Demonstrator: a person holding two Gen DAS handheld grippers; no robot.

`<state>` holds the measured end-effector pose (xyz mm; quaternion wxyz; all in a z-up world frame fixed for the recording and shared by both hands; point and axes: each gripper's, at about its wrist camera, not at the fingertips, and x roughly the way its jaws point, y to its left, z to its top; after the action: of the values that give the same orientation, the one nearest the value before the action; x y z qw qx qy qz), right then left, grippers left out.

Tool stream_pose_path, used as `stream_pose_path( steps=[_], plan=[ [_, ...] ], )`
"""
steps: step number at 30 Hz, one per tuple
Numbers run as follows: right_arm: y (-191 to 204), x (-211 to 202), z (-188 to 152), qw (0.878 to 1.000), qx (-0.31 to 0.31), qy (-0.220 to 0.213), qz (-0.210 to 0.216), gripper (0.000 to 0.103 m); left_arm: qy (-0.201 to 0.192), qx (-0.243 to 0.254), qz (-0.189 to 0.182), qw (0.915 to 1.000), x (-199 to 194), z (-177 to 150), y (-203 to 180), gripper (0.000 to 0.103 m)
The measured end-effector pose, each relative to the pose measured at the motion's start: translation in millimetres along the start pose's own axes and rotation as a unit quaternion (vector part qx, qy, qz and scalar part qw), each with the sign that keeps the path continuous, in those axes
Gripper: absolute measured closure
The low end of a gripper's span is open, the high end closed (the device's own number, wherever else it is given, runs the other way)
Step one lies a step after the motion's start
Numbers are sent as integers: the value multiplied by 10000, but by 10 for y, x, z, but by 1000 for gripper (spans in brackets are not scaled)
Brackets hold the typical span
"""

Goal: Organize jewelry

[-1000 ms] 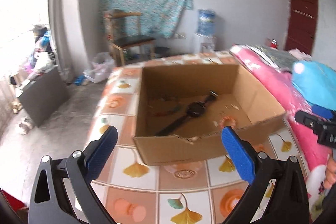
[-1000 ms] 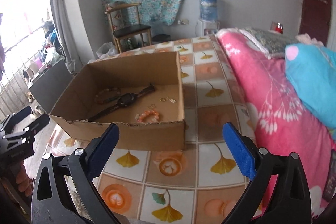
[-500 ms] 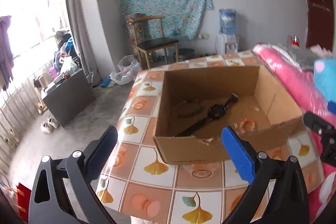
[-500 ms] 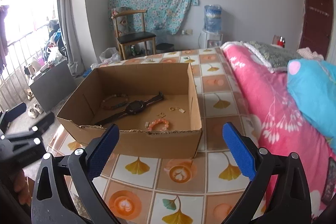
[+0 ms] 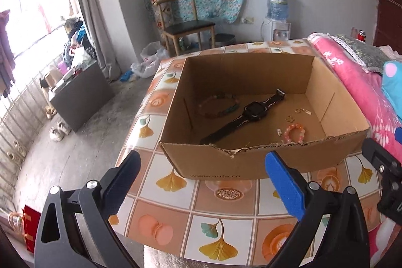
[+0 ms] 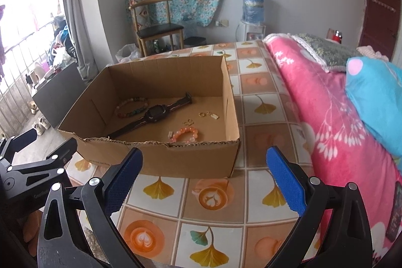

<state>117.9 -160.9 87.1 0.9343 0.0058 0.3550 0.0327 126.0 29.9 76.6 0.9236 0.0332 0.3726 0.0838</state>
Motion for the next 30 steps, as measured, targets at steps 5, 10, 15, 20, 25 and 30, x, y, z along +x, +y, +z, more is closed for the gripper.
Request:
stream_pose_path(
  steps=[5,10,15,20,25,30],
  plan=[
    [5,70,-3,9999,36,116,45,8,171,-185,85,9996,65,8,25,5],
    [17,124,6,9997,77,222,115,8,345,-189,55,9992,141,8,19,5],
    [39,183,-7,9991,112,361,187,8,384,-116,19,9992,169,2,-10,5],
    [67,226,-18,9987,97,462,197,8,420,-50,-75,9991,190,-4,-32,5],
    [67,222,-21,9988,94,442,165,8,411,-22,-145,9990,186,-13,-39,5],
    [61,216,-17,9988,92,444,166,8,375,-8,-205,9991,165,-8,-41,5]
  ],
)
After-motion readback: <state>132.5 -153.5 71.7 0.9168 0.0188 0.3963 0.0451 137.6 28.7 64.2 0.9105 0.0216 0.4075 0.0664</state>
